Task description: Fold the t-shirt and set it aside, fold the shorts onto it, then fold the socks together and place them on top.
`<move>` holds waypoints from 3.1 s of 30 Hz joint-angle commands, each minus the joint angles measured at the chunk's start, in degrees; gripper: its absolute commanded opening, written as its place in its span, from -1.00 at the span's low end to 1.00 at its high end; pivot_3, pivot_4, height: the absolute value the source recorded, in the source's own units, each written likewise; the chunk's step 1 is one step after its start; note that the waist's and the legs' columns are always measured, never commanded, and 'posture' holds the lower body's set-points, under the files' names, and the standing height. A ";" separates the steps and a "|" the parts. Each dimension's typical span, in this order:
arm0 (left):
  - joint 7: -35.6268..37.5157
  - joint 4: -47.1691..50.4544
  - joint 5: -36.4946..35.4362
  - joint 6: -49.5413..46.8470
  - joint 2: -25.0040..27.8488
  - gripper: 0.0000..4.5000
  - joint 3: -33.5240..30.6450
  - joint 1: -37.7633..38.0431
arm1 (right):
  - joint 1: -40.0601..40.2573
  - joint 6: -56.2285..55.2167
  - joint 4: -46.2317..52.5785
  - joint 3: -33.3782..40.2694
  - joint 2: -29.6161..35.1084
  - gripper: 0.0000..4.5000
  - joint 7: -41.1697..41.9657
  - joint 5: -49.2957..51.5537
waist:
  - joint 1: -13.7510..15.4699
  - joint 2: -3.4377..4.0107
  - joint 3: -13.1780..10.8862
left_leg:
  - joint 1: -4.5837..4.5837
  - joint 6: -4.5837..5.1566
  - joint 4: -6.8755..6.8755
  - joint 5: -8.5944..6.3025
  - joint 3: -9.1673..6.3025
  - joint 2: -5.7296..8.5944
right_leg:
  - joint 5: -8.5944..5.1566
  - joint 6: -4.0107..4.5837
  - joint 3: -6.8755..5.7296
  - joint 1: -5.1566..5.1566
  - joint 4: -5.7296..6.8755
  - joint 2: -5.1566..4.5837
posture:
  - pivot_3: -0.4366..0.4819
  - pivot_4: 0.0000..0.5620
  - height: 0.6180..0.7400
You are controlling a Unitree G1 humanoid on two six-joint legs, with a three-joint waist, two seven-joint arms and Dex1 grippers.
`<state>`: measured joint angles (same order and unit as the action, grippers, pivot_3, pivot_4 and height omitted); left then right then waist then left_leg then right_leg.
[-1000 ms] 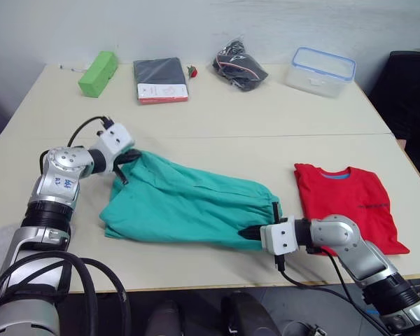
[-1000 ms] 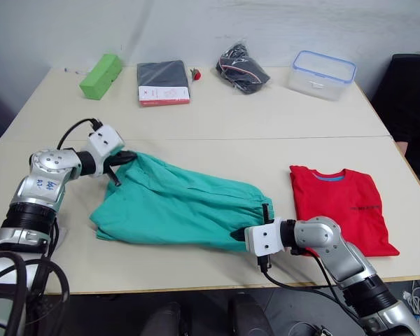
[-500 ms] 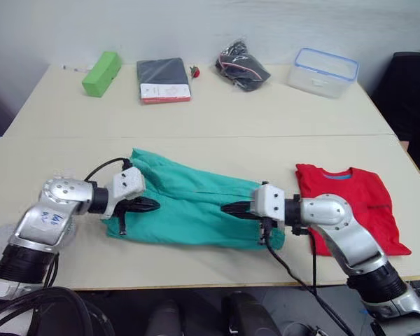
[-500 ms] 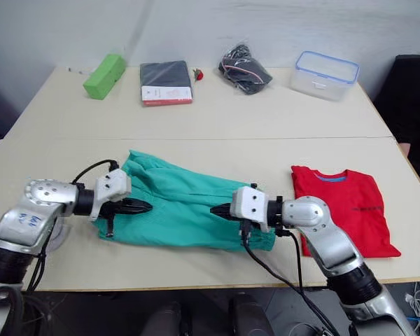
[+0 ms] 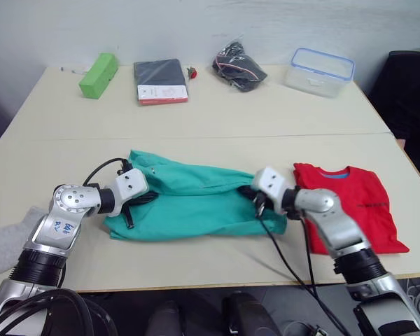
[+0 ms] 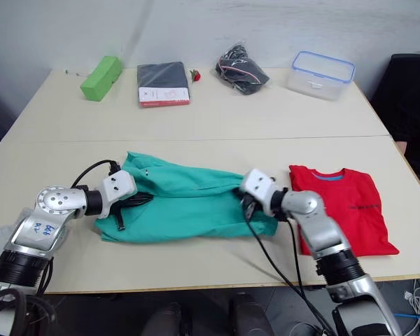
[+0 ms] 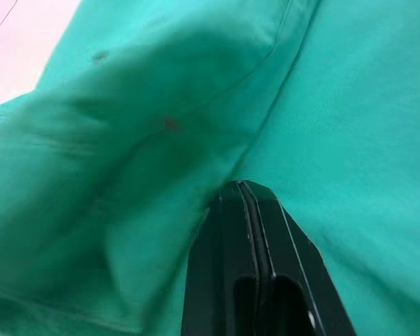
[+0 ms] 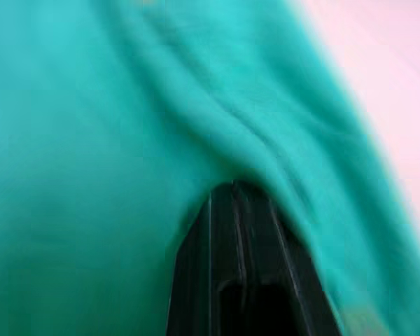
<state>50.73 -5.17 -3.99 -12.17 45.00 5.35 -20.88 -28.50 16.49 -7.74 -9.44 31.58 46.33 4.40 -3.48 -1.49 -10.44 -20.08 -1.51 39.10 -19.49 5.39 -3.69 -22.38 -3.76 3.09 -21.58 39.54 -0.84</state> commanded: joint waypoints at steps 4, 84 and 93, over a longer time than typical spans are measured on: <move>-0.79 -2.27 2.28 -1.25 0.62 -1.00 0.49 4.03 | -3.64 -0.91 -10.41 4.39 3.70 -0.99 -4.23 -2.81 | -0.22 0.07 0.06 | 0.03 -0.01 -0.06 0.00 0.00 -0.01 | 0.00 0.00 0.00 0.01 -0.03 0.03 | -0.05 -0.47 1.00; 11.51 -12.82 0.49 1.39 -16.14 -1.00 16.03 -18.28 | 46.67 39.16 60.24 36.80 3.43 -0.60 -13.41 39.93 | 1.75 -0.10 -0.11 | -0.31 -0.03 -0.22 -0.05 0.00 -0.08 | 0.08 -0.15 0.13 -0.02 -0.67 0.27 | -0.05 -0.47 1.00; 15.08 -21.77 4.24 10.92 -16.94 -1.00 17.70 -20.23 | 56.88 46.40 58.04 40.67 -3.80 0.80 -29.37 61.97 | 1.53 -0.13 0.01 | -0.18 -0.03 -0.30 -0.03 0.08 -0.10 | 0.10 -0.19 0.21 0.09 -0.68 0.25 | -0.05 -0.47 1.00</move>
<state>65.24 -24.57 -2.70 -1.38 27.84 21.40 -41.96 28.42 62.24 51.04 30.05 28.42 20.71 61.44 -1.95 -1.61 -10.43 -20.25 -1.51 38.79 -19.51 5.47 -3.78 -22.27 -3.97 3.30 -21.47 38.86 -0.61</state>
